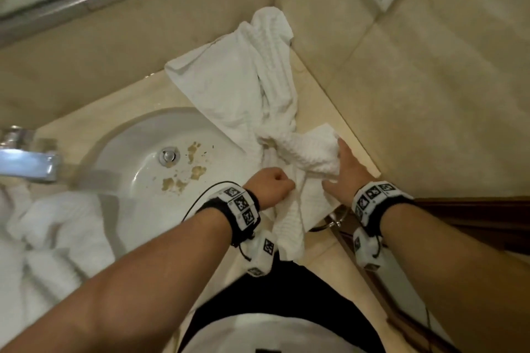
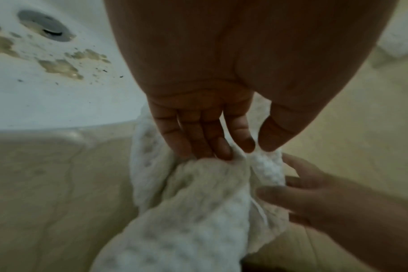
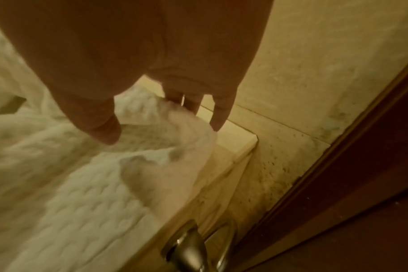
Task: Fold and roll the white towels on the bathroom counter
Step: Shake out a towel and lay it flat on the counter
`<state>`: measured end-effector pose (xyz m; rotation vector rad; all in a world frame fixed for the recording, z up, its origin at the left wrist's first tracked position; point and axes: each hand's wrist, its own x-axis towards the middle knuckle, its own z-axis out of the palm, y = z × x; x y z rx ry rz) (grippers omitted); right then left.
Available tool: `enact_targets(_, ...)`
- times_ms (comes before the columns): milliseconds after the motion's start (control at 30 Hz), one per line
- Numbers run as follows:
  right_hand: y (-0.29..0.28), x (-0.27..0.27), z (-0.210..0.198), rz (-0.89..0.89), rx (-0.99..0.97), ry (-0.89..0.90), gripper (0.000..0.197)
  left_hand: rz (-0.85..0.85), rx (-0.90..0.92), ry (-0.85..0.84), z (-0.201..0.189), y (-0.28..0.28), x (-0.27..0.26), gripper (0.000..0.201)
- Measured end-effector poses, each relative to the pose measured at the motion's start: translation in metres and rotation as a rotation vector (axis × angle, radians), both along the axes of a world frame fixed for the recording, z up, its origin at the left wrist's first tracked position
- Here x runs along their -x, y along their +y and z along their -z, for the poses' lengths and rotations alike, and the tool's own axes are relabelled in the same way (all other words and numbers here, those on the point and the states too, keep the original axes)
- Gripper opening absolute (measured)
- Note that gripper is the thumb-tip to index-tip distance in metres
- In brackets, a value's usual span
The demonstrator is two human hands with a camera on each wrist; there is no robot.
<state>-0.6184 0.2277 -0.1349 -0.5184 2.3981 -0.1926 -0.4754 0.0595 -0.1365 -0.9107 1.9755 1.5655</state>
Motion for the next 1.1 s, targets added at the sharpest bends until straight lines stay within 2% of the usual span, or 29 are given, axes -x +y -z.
enact_targets(67,-0.001,-0.006,0.003,-0.062,-0.141,-0.081,0.107,0.127,0.027,0.000,0.003,0.012,-0.008,0.020)
enact_targets(100,-0.003,-0.009,0.004,-0.080,-0.184,-0.086,0.098,0.158,0.043,0.021,0.002,0.018,-0.010,0.020)
enact_targets(167,-0.006,-0.018,0.004,-0.126,-0.195,-0.101,0.068,0.164,0.025,0.077,0.003,0.029,-0.012,0.023)
enact_targets(233,-0.010,-0.025,0.000,-0.148,-0.111,-0.130,0.044,0.164,0.003,0.110,0.003,0.039,-0.011,0.042)
enact_targets(300,-0.015,-0.025,-0.006,-0.086,0.043,-0.146,0.039,0.219,0.109,0.073,0.007,0.046,-0.011,0.067)
enact_targets(367,-0.018,-0.021,-0.008,-0.123,0.075,-0.120,0.040,0.325,0.269,-0.019,0.010,0.050,-0.013,0.078)
enact_targets(433,-0.020,-0.018,-0.014,-0.212,-0.022,-0.082,0.041,0.381,0.360,-0.068,0.013,0.050,-0.017,0.065)
enact_targets(500,-0.018,-0.012,-0.023,-0.285,-0.182,0.078,0.044,0.340,0.349,-0.101,0.011,0.046,-0.019,0.047)
enact_targets(533,-0.013,-0.008,-0.027,-0.324,-0.254,0.176,0.041,0.302,0.319,-0.119,0.009,0.044,-0.019,0.044)
enact_targets(600,-0.001,0.000,-0.034,-0.344,-0.382,0.262,0.032,0.249,0.233,-0.149,0.002,0.041,-0.019,0.055)
enact_targets(667,0.016,0.008,-0.042,-0.373,-0.486,0.201,0.028,0.283,0.167,-0.162,-0.008,0.047,-0.018,0.061)
enact_targets(733,0.030,0.014,-0.048,-0.501,-0.599,0.065,0.023,0.358,0.116,-0.186,-0.013,0.059,-0.019,0.044)
enact_targets(767,0.036,0.012,-0.055,-0.560,-0.651,0.024,0.027,0.364,0.078,-0.200,-0.015,0.067,-0.020,0.032)
enact_targets(800,0.041,0.012,-0.059,-0.584,-0.676,0.012,0.031,0.349,0.052,-0.209,-0.016,0.075,-0.021,0.029)
enact_targets(867,0.047,0.011,-0.058,-0.549,-0.624,-0.007,0.045,0.302,0.076,-0.221,-0.017,0.084,-0.023,0.036)
enact_targets(933,0.048,0.013,-0.050,-0.498,-0.523,-0.006,0.061,0.203,0.177,-0.210,-0.017,0.085,-0.023,0.035)
enact_targets(1067,0.043,0.016,-0.028,-0.419,-0.099,0.043,0.088,0.040,0.310,-0.216,-0.012,0.070,-0.030,0.025)
enact_targets(1100,0.038,0.015,-0.025,-0.440,-0.090,0.021,0.093,0.023,0.315,-0.229,-0.009,0.065,-0.032,0.023)
